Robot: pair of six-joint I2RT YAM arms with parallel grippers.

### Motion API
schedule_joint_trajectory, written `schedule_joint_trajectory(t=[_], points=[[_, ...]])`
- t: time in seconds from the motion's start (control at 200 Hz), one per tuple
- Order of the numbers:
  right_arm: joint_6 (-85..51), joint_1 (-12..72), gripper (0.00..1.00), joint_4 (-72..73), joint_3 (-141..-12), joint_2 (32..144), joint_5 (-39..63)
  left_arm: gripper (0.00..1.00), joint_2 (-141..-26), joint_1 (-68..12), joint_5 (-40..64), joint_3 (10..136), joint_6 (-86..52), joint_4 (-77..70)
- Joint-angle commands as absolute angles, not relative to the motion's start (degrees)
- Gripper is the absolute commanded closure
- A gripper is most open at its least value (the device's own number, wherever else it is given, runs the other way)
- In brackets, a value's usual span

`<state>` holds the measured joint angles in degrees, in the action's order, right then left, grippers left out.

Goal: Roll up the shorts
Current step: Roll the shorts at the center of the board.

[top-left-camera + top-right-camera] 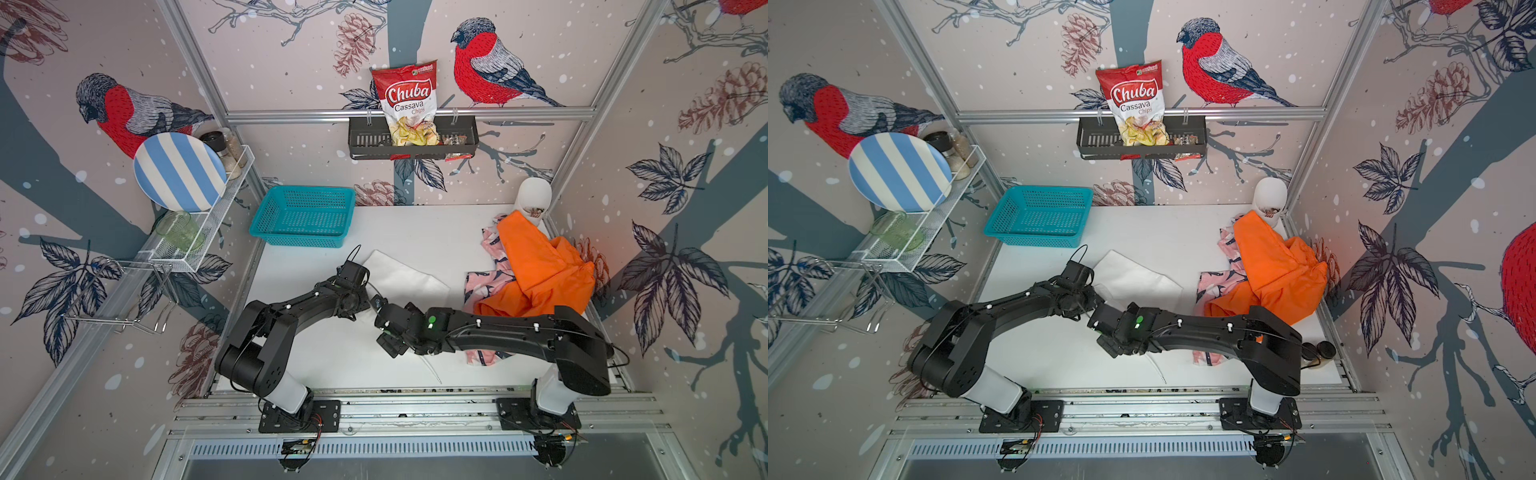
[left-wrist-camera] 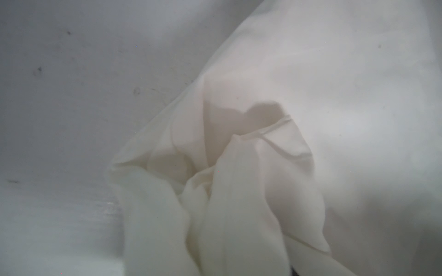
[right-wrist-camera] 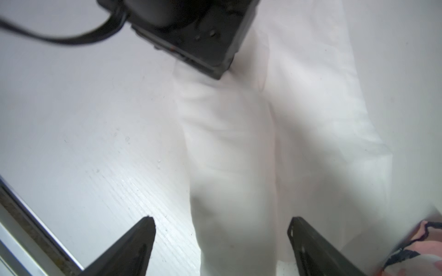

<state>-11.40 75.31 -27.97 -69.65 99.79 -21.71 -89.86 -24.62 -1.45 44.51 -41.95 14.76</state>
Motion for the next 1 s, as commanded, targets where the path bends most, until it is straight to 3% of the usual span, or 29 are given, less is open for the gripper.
schedule_joint_trajectory(t=[0.0, 0.185, 0.265, 0.345, 0.47, 0.575, 0.69, 0.995], points=[[-5.82, 77.56, 0.06, -30.98, -71.33, 103.6, -29.35, 0.55, -90.66, -24.43, -0.53, 44.2, -41.23, 18.2], [-4.18, 77.23, 0.07, -28.53, -69.63, 109.48, -33.91, 0.54, -90.79, -24.35, -0.11, 44.42, -40.93, 18.55], [-3.63, 75.98, 0.13, -26.87, -67.88, 111.01, -34.76, 0.54, -90.66, -24.36, -0.01, 44.5, -40.63, 18.72], [-3.25, 74.98, 0.29, -25.48, -66.53, 111.44, -33.81, 0.53, -90.53, -24.26, 0.07, 44.49, -40.37, 18.59], [-3.81, 74.27, 0.67, -25.04, -65.83, 110.79, -30.77, 0.46, -90.17, -24.19, 0.19, 44.65, -40.07, 18.41], [-5.34, 74.0, 0.84, -25.29, -65.74, 109.07, -25.16, 0.35, -88.84, -24.14, 0.25, 44.78, -39.92, 18.62], [-8.52, 73.52, 0.88, -24.93, -65.5, 107.1, -15.83, 0.26, -86.42, -24.1, -0.8, 45.3, -39.85, 20.3], [-18.59, 69.78, 0.88, -18.44, -62.49, 103.16, 10.81, 0.16, -75.06, -24.09, -1.3, 45.75, -40.29, 27.2]])
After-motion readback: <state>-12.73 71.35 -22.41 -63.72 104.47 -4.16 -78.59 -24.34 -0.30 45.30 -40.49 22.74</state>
